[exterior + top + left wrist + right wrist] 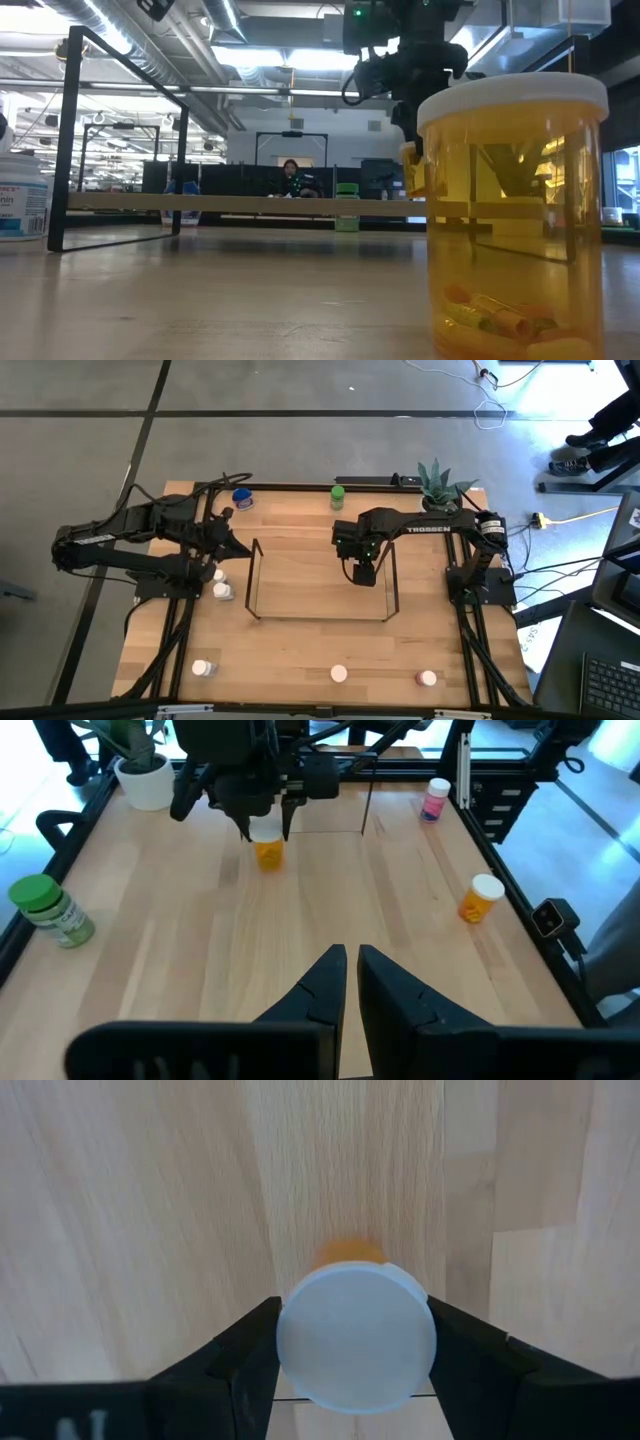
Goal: Pick and place medicine bottles onto shelf by color
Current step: Put the top orange pill bottle on the shelf
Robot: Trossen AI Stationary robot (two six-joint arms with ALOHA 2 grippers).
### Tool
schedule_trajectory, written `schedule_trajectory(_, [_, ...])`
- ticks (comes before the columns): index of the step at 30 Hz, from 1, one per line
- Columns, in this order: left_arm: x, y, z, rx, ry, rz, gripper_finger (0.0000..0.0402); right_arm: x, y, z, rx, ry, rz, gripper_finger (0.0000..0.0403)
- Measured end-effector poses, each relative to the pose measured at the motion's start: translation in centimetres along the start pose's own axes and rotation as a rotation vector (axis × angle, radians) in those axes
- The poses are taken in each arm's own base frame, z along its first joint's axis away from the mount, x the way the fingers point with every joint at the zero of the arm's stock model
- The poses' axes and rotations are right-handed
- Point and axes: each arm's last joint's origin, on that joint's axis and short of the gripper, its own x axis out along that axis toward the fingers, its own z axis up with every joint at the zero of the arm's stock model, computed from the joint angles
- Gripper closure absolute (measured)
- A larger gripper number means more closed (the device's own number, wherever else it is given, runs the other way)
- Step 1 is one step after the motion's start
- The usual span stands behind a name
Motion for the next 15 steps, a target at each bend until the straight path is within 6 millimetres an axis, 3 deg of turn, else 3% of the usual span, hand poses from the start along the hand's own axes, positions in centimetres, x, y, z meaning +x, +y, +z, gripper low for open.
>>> schedule_trajectory(15, [0.0,0.0,0.0,0.0,0.0,0.001,0.0376,-0.71,0.26,-0.49,-0.047,-0.022,-0.001,0.0187])
